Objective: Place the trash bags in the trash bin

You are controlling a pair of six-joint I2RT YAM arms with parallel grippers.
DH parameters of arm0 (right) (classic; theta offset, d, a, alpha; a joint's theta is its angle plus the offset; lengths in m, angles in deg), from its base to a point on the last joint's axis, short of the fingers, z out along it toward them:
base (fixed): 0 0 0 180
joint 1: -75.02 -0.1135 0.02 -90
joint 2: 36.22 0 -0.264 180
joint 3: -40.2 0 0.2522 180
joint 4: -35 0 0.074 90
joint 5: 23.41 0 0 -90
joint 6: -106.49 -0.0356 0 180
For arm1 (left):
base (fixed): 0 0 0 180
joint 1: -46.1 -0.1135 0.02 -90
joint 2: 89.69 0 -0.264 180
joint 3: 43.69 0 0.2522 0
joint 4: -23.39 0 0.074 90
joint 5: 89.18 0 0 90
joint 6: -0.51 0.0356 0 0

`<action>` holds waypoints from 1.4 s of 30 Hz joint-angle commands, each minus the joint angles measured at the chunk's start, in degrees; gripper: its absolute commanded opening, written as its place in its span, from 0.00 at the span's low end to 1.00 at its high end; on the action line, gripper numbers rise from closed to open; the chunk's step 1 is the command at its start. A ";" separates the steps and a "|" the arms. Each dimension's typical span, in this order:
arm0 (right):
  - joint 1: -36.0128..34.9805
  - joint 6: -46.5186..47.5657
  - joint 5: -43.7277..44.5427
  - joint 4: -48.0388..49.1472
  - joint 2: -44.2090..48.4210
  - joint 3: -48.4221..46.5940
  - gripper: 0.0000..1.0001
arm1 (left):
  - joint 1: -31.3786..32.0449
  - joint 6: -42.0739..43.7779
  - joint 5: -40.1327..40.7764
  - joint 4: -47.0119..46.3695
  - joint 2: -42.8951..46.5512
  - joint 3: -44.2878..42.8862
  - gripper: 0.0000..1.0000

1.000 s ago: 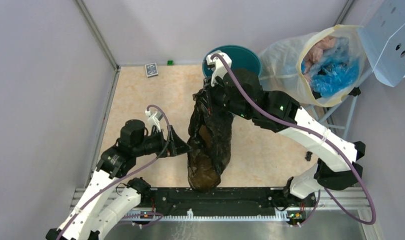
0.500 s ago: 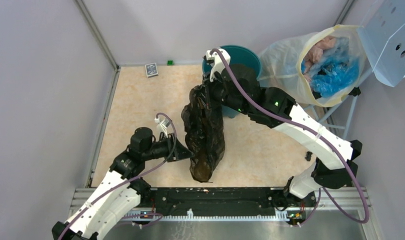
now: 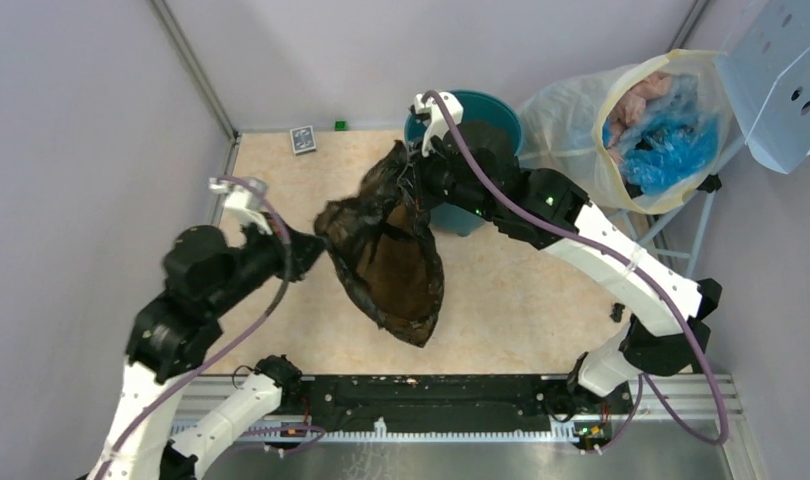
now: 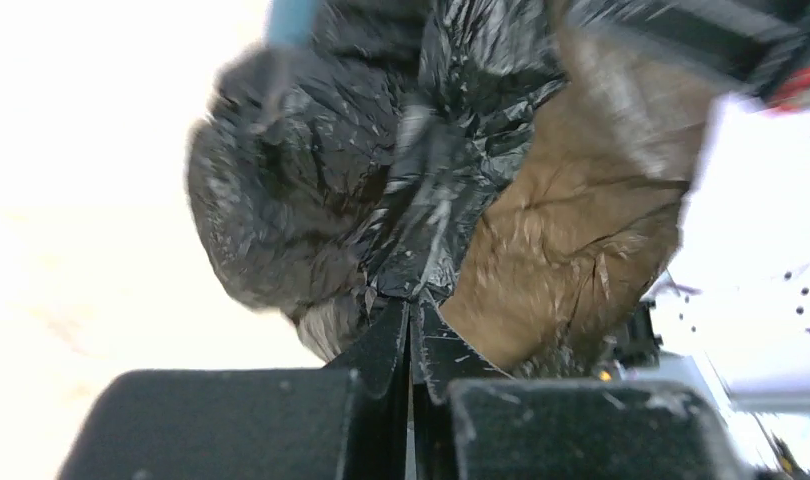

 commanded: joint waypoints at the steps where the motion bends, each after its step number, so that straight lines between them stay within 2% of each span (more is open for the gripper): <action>1: 2.86 1.87 0.35 1.60 -1.65 -4.25 0.00 | 0.10 8.53 13.53 8.48 -1.27 -14.39 0.00; 6: 6.88 3.75 -0.76 -0.68 -5.23 -14.09 0.00 | 0.05 14.31 18.25 1.32 -2.89 -23.11 0.00; 10: 8.93 6.22 0.07 -2.49 -8.29 -24.65 0.00 | 0.10 17.29 16.04 -5.75 -7.94 -28.88 0.00; 13: 9.50 8.54 2.01 0.19 -7.83 -27.27 0.00 | 0.06 19.26 13.95 -10.38 -11.91 -33.20 0.00; 18: 9.71 13.40 6.97 9.48 -4.51 -25.87 0.00 | 0.10 21.93 13.22 -15.74 -18.36 -40.94 0.00; 26: 12.22 21.25 17.19 17.17 -0.87 -22.18 0.00 | 0.10 20.65 6.70 -28.78 -26.64 -41.60 0.00; 35: 24.32 14.96 14.35 12.37 -0.51 -20.99 0.00 | 0.02 18.09 2.01 -35.10 -43.01 -52.33 0.00; 42: 32.45 9.32 9.66 12.63 3.94 -9.86 0.00 | -0.06 14.68 -1.20 -36.84 -50.53 -52.84 0.00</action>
